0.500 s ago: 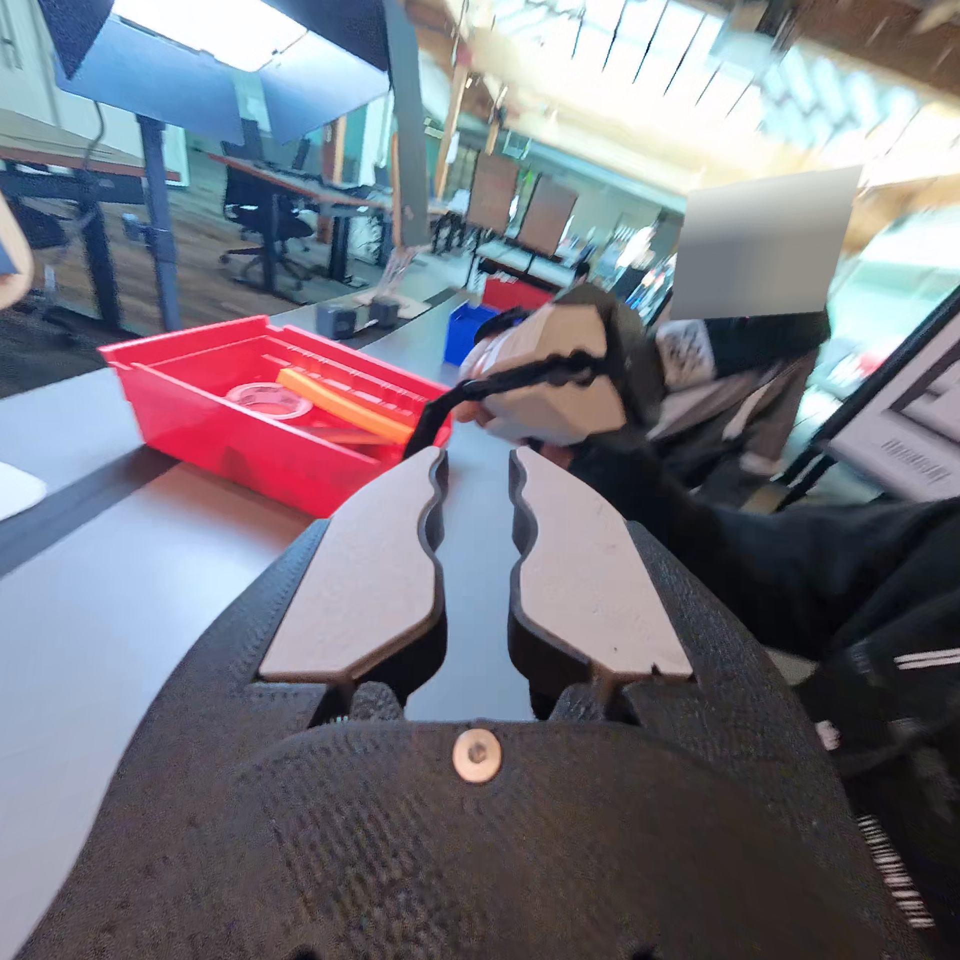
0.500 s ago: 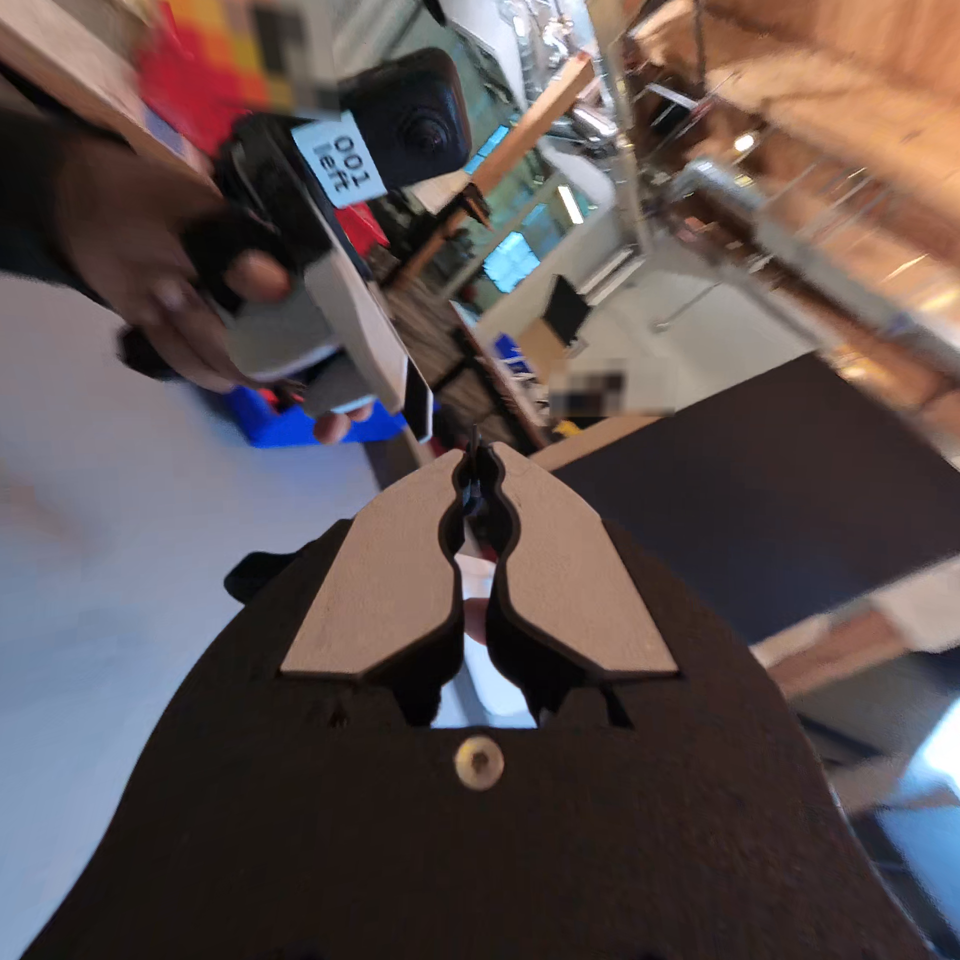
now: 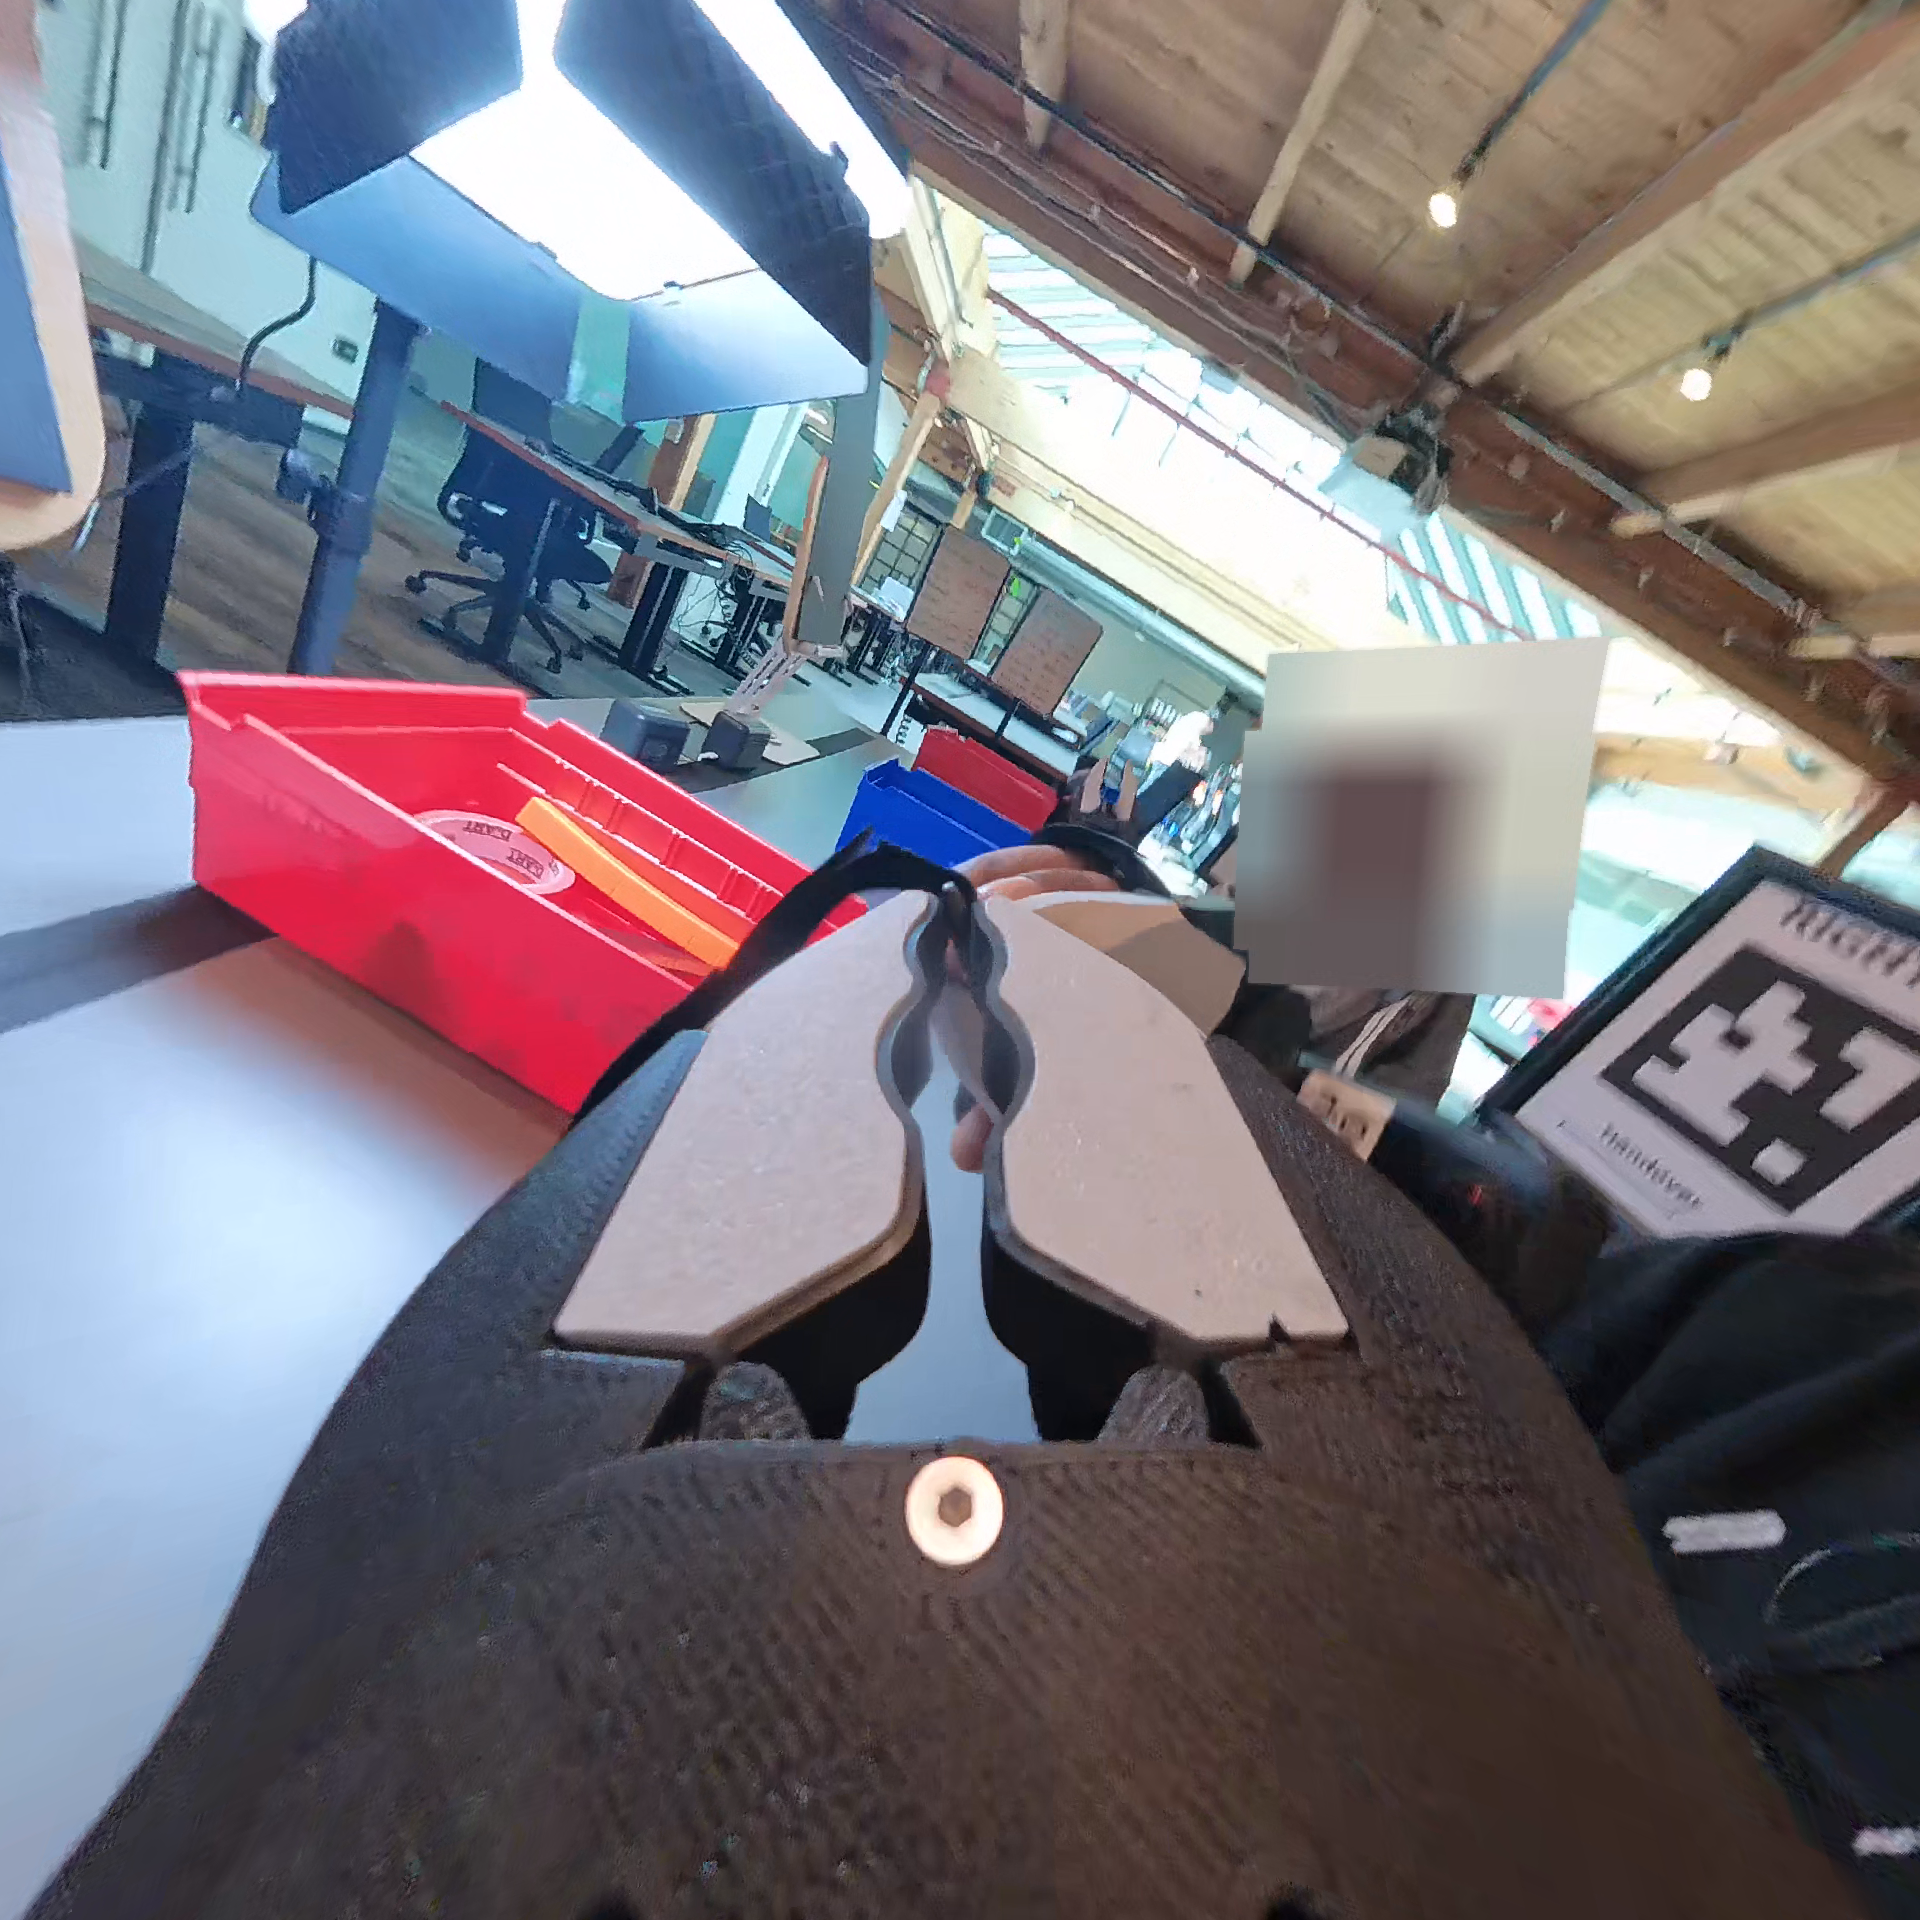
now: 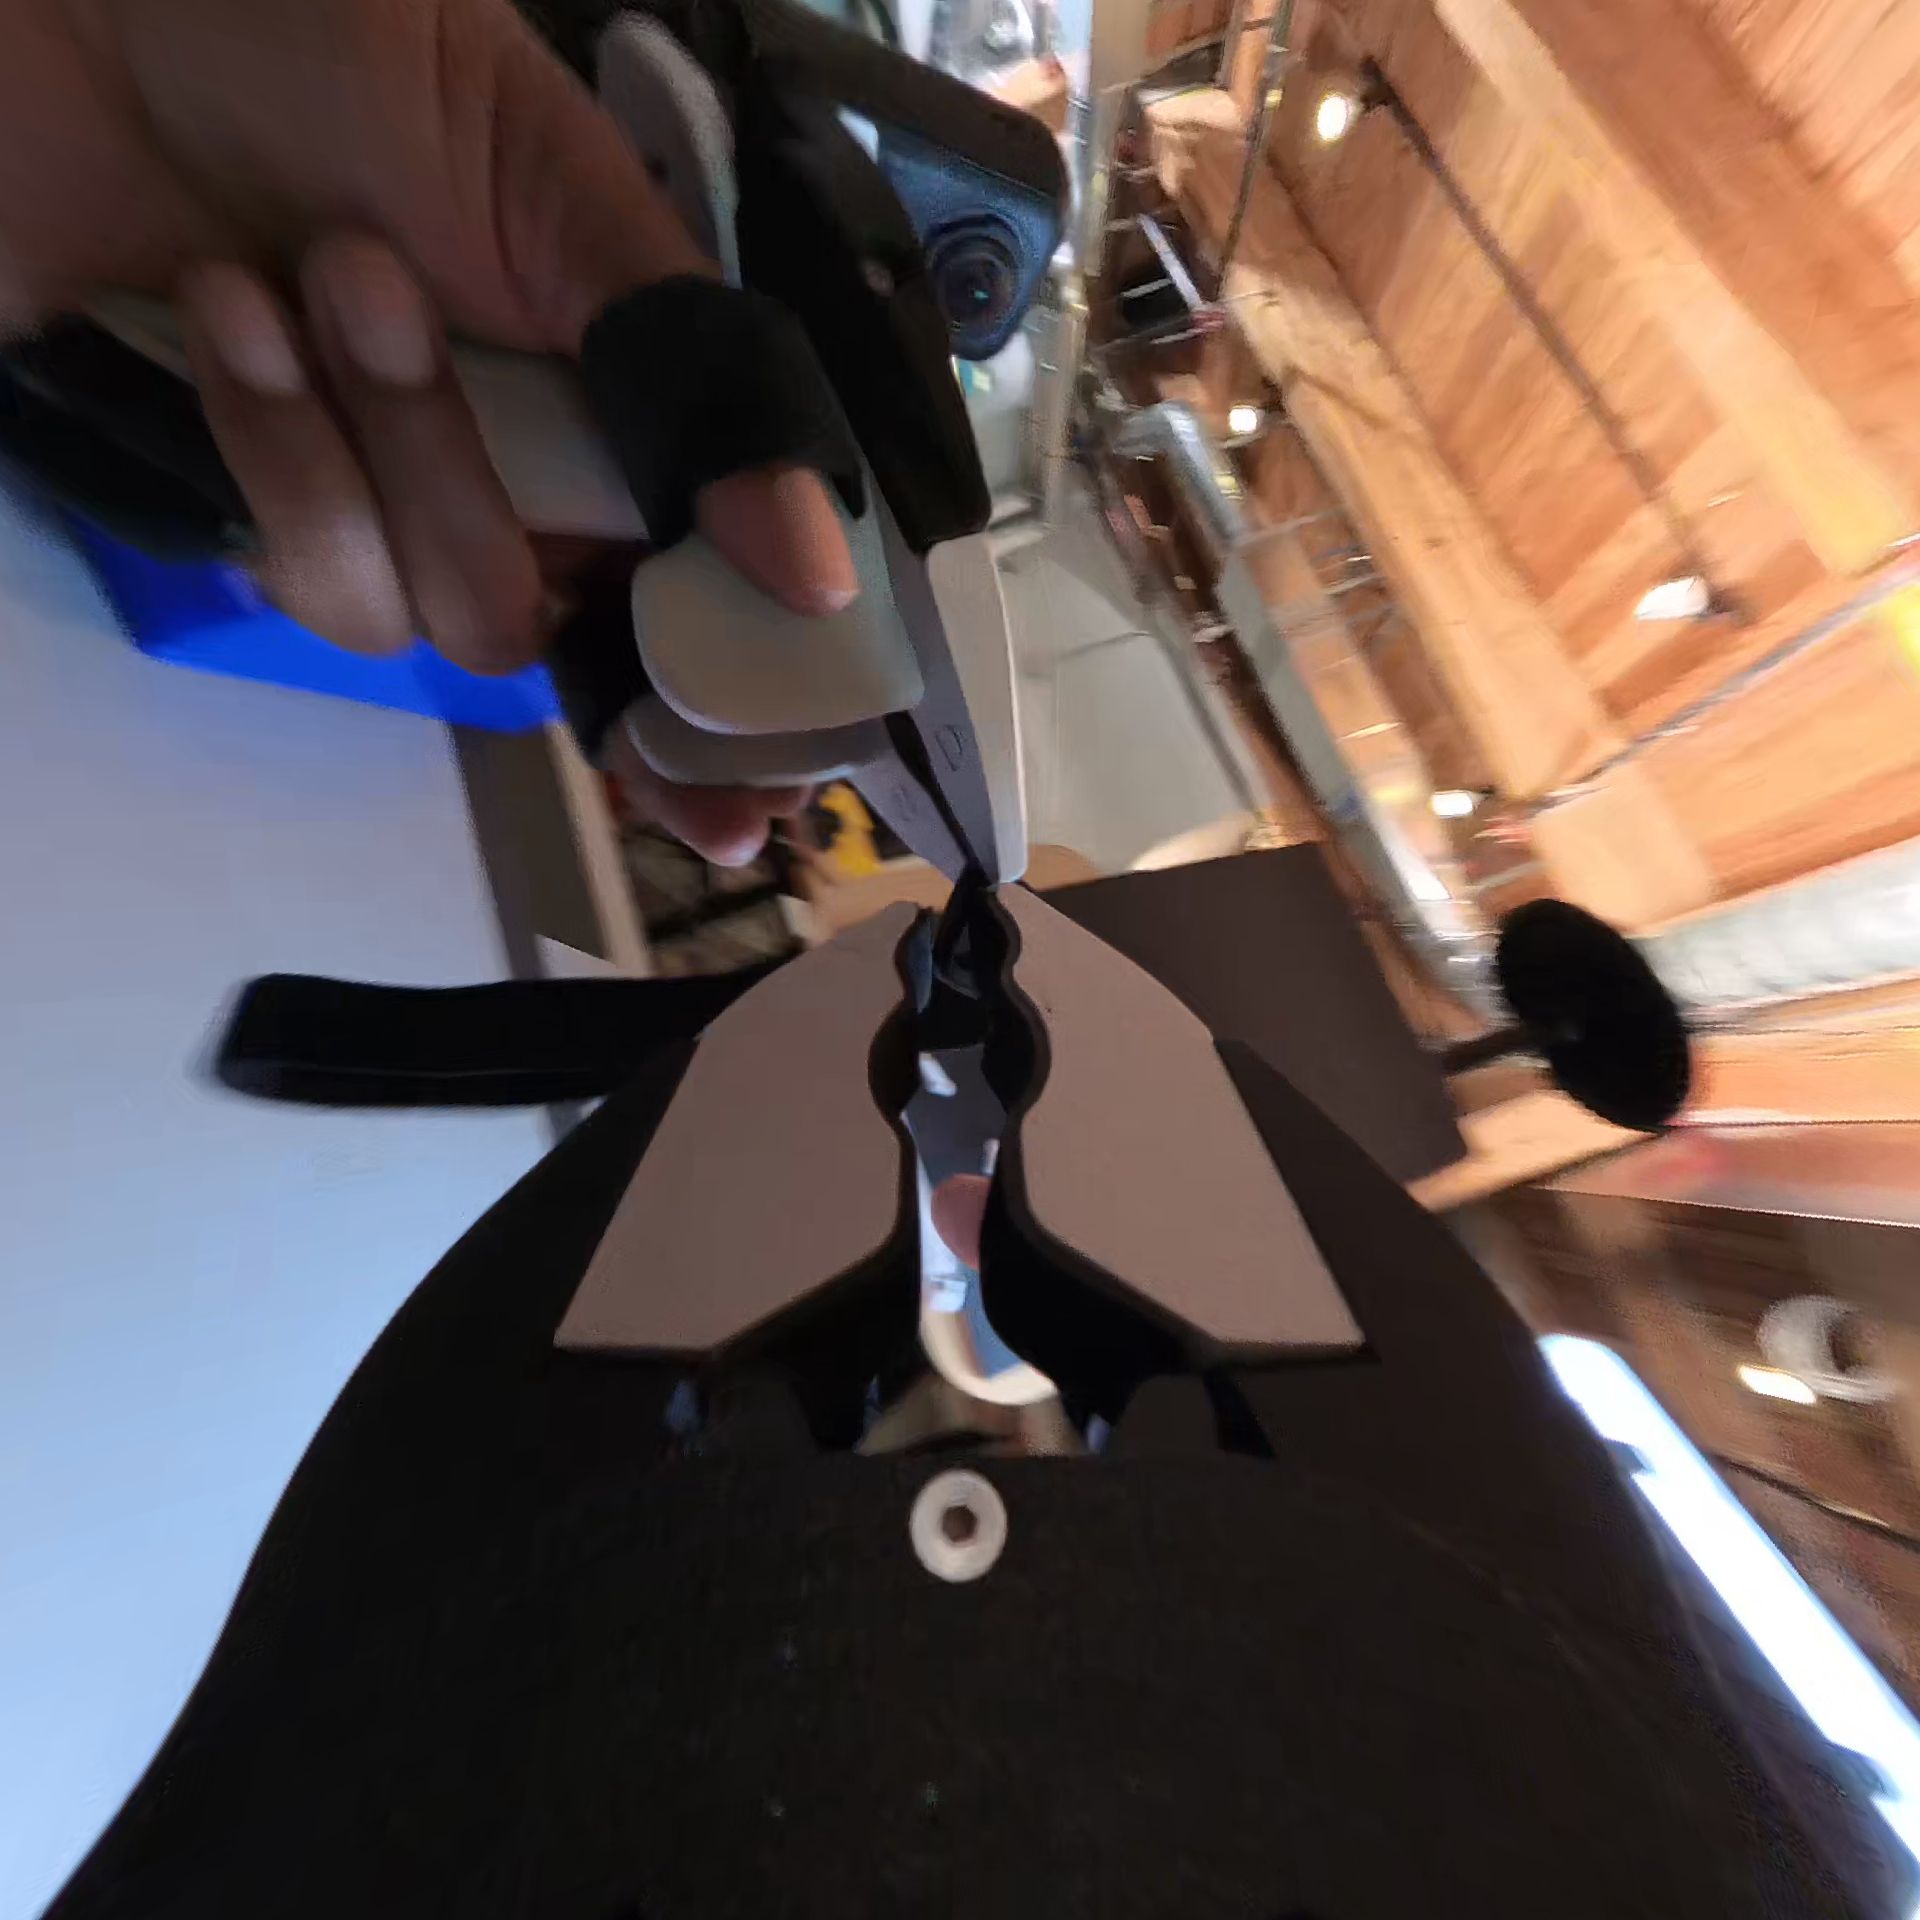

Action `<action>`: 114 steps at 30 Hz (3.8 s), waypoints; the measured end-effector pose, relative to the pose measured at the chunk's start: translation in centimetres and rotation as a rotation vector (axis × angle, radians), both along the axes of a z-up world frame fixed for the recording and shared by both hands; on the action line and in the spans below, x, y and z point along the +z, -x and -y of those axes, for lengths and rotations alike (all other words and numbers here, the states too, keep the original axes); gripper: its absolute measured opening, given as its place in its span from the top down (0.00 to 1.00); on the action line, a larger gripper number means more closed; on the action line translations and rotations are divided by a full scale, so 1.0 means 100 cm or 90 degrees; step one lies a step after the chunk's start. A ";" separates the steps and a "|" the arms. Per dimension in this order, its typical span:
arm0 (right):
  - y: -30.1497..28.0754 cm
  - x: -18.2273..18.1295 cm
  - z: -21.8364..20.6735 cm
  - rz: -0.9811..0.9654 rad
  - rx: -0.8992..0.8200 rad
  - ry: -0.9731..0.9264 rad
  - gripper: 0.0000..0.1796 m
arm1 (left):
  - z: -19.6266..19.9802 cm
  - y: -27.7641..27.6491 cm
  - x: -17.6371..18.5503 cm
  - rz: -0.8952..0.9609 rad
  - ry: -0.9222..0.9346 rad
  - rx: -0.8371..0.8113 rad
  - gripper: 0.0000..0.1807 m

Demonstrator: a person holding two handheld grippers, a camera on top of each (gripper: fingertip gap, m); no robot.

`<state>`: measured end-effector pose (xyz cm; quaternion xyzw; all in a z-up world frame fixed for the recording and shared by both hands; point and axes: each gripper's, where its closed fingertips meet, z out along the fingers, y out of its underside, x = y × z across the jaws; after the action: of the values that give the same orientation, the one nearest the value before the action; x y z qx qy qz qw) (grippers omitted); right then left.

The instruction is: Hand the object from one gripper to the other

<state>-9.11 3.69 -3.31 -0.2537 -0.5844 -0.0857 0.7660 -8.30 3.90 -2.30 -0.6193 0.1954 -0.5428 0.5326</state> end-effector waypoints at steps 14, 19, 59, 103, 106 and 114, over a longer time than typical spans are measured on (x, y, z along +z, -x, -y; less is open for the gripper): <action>-0.019 -0.040 0.060 0.227 0.305 0.590 0.71 | 0.066 -0.002 -0.028 -0.369 -0.262 -0.182 0.98; -0.001 -0.052 0.058 0.204 0.326 0.673 0.72 | 0.066 -0.007 -0.040 -0.428 -0.294 -0.178 0.98; 0.014 -0.056 -0.011 0.081 0.053 0.089 0.81 | -0.022 0.019 -0.030 -0.222 -0.083 0.125 0.99; 0.022 -0.049 0.011 0.044 0.021 -0.203 0.94 | -0.021 0.006 -0.031 0.038 0.158 -0.016 0.80; 0.028 -0.065 0.006 0.079 0.017 -0.174 0.93 | -0.028 0.010 -0.045 -0.031 0.137 0.028 0.90; 0.018 -0.059 0.019 0.104 0.187 0.248 0.77 | -0.023 0.028 -0.043 -0.308 -0.112 0.109 0.95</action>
<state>-10.91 1.83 -9.22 -0.3007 -0.6803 0.1206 0.6574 -11.07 6.25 -6.64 -0.6963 0.3103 -0.3133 0.5663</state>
